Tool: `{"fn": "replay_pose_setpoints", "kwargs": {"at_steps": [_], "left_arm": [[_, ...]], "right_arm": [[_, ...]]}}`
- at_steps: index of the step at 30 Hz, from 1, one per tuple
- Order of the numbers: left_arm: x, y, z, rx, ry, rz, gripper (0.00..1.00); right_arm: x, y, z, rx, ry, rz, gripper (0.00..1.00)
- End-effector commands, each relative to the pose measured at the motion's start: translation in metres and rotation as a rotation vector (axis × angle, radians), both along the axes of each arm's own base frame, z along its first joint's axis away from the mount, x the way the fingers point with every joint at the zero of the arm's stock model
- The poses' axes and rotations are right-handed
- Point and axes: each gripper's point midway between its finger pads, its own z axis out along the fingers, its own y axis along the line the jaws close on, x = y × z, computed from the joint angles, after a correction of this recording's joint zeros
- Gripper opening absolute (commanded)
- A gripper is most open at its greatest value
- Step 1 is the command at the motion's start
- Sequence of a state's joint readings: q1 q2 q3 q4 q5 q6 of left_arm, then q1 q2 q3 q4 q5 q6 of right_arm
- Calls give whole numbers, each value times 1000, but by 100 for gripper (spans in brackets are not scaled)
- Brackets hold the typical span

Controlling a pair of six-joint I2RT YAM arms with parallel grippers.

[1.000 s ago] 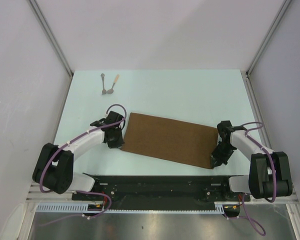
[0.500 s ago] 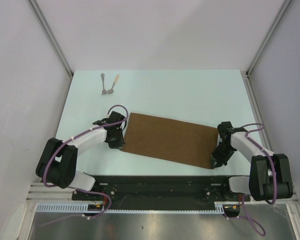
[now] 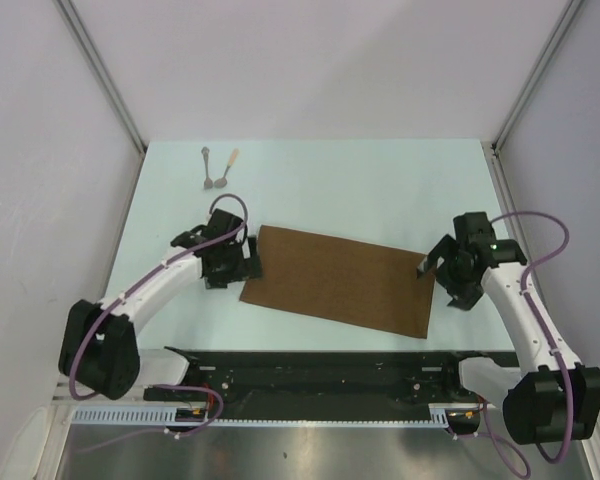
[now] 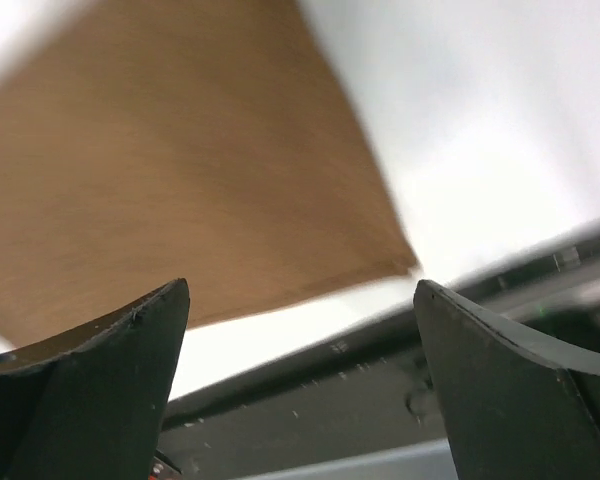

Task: Fold the napkin into a case and place the utensils inside
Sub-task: Fold and flatten the napkin at the center of the board, then smooth out the rectangle-folded napkin at the center of the board.

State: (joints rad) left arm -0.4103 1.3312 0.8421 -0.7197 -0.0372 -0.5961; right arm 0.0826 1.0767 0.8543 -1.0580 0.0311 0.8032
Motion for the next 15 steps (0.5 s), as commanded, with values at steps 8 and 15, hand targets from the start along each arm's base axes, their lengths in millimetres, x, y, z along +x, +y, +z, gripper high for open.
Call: {"fn": "replay_pose_setpoints", "kwargs": {"at_steps": [8, 15], "left_arm": [[92, -163, 118, -855, -488, -345, 25], [115, -218, 75, -926, -401, -379, 4]], "right_arm": [[126, 83, 51, 213, -697, 460, 81], [135, 143, 18, 432, -766, 627, 34]]}}
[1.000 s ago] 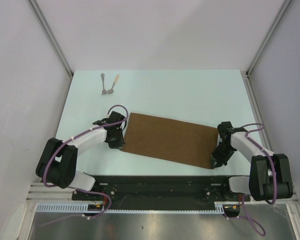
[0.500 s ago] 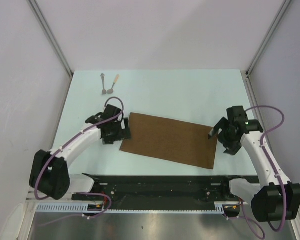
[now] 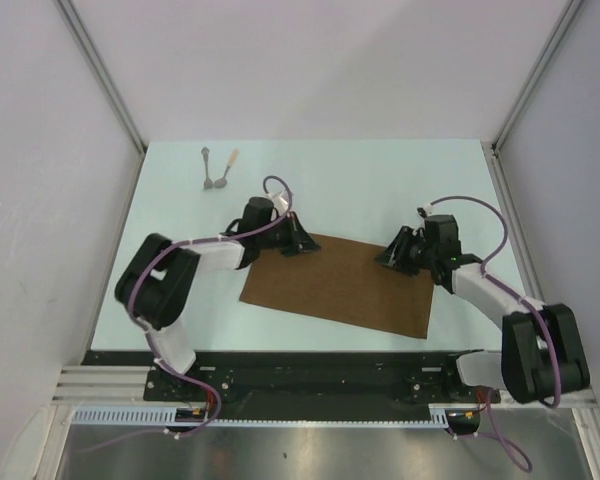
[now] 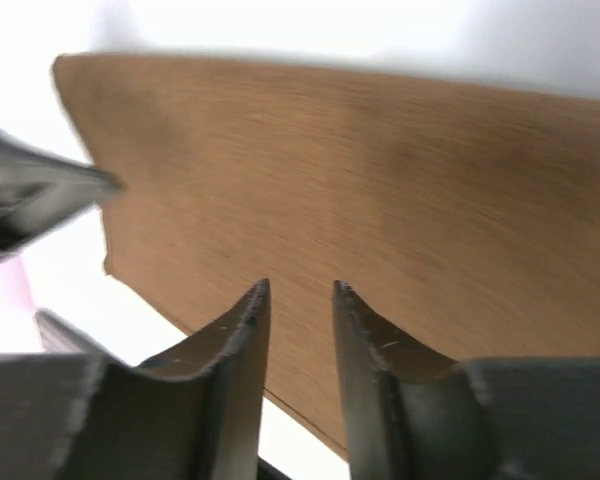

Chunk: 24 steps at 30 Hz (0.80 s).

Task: Fold the napkin into a case and place the utensils inside
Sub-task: Smooth out the rectangle-folded napkin at the center of the board.

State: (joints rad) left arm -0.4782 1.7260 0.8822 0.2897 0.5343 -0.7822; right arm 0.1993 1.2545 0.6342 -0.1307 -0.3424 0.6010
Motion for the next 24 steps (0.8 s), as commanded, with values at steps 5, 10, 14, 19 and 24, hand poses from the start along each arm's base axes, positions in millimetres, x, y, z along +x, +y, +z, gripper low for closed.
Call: {"fn": "replay_pose_setpoints", "kwargs": {"at_steps": [5, 10, 14, 19, 24], "left_arm": [[38, -24, 4, -88, -104, 48, 2], [52, -12, -26, -33, -45, 122, 2], [63, 15, -62, 18, 92, 213, 1], [74, 46, -78, 27, 147, 298, 1], [89, 76, -86, 44, 196, 369, 1]], "right_arm": [[45, 60, 1, 219, -186, 192, 40], [63, 63, -15, 256, -181, 194, 41], [69, 51, -26, 267, -162, 174, 38], [68, 27, -48, 252, -111, 118, 34], [68, 11, -65, 257, -77, 83, 29]]}}
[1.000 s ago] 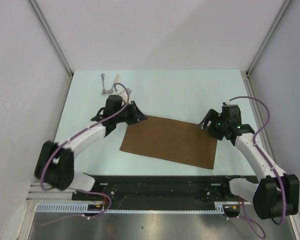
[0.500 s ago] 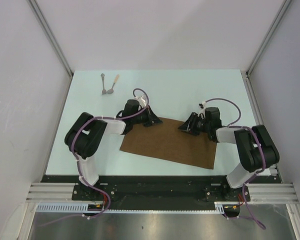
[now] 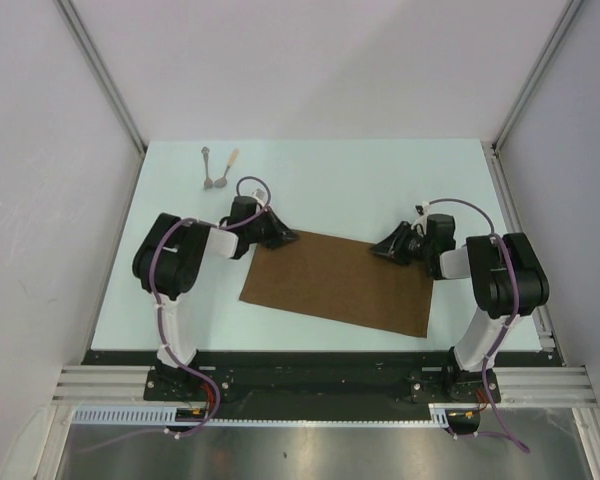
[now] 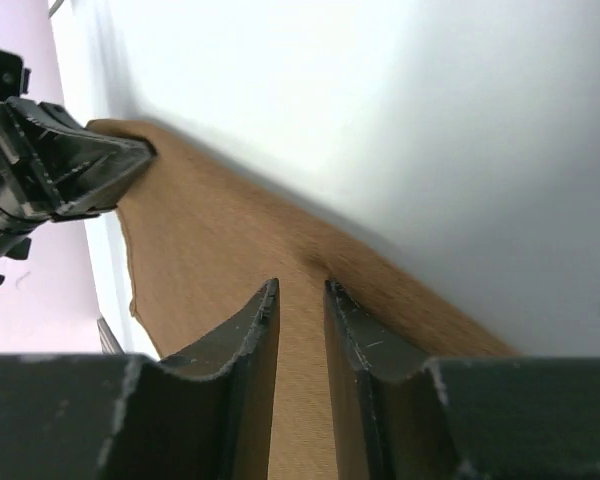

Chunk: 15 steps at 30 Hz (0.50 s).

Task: Fold the napkin into a case and place the utensils inside
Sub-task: Smooth out the rectangle-folded napkin at the center of the board.

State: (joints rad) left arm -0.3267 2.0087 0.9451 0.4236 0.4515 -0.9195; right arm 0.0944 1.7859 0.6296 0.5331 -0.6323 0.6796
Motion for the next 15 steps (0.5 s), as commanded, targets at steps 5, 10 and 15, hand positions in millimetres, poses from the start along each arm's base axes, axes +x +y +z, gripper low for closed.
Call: {"fn": "replay_pose_setpoints", "kwargs": {"at_steps": [5, 10, 15], "left_arm": [[27, 70, -18, 71, 102, 179, 1], [50, 101, -17, 207, 110, 198, 1], [60, 92, 66, 439, -93, 129, 10]], "right_arm": [[2, -10, -16, 17, -1, -2, 27], [5, -9, -15, 28, 8, -7, 26], [14, -8, 8, 29, -18, -5, 29]]}}
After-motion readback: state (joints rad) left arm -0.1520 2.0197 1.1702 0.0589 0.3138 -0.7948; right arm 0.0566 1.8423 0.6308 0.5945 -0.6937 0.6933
